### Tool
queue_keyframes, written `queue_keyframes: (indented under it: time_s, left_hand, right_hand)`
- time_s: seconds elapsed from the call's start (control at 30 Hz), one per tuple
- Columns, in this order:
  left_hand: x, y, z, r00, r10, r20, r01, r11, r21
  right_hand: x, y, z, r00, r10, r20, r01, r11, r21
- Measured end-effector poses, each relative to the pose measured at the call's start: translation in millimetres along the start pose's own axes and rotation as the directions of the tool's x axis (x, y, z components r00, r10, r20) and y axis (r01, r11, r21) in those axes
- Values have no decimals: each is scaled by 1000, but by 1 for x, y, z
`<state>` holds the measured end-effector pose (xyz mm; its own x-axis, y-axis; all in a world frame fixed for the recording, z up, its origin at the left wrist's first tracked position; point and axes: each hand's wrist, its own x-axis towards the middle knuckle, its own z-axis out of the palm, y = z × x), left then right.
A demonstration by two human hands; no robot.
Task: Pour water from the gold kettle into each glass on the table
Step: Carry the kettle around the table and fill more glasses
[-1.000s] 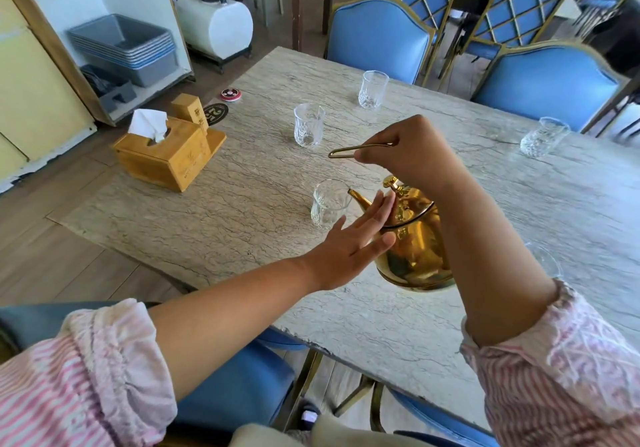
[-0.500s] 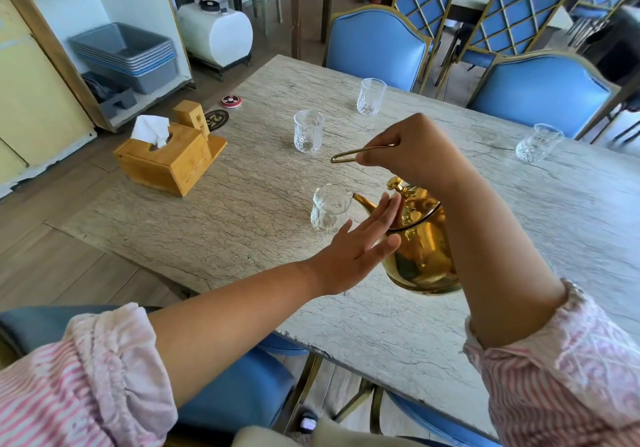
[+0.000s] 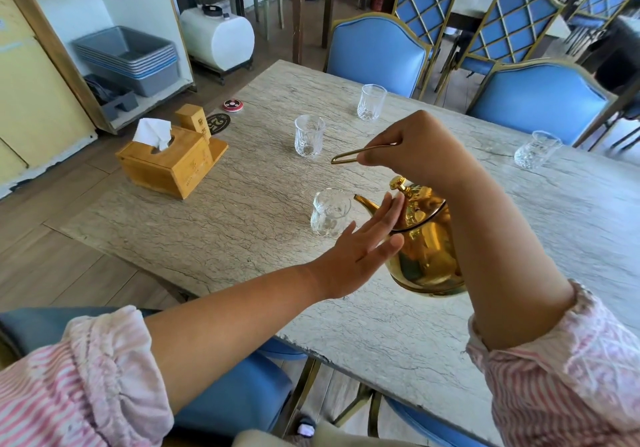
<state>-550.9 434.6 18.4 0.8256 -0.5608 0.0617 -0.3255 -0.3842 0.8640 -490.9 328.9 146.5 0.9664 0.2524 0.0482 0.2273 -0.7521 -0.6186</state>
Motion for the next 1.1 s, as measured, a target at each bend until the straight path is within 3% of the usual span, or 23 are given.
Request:
queue_keyframes:
  time_s: [0.6, 0.93, 1.1]
  left_hand:
    - [1, 5, 3, 1000, 18, -25, -18, 999, -34]
    - [-1, -16, 2, 999, -30, 36, 29, 999, 19]
    - [-4, -24, -5, 993, -64, 100, 51, 990, 128]
  right_hand:
    - [2, -2, -5, 1000, -4, -1, 4, 999, -32]
    - [2, 22, 16, 999, 34, -37, -31, 996, 81]
    - [-13, 34, 27, 988, 28, -152, -3, 987, 162]
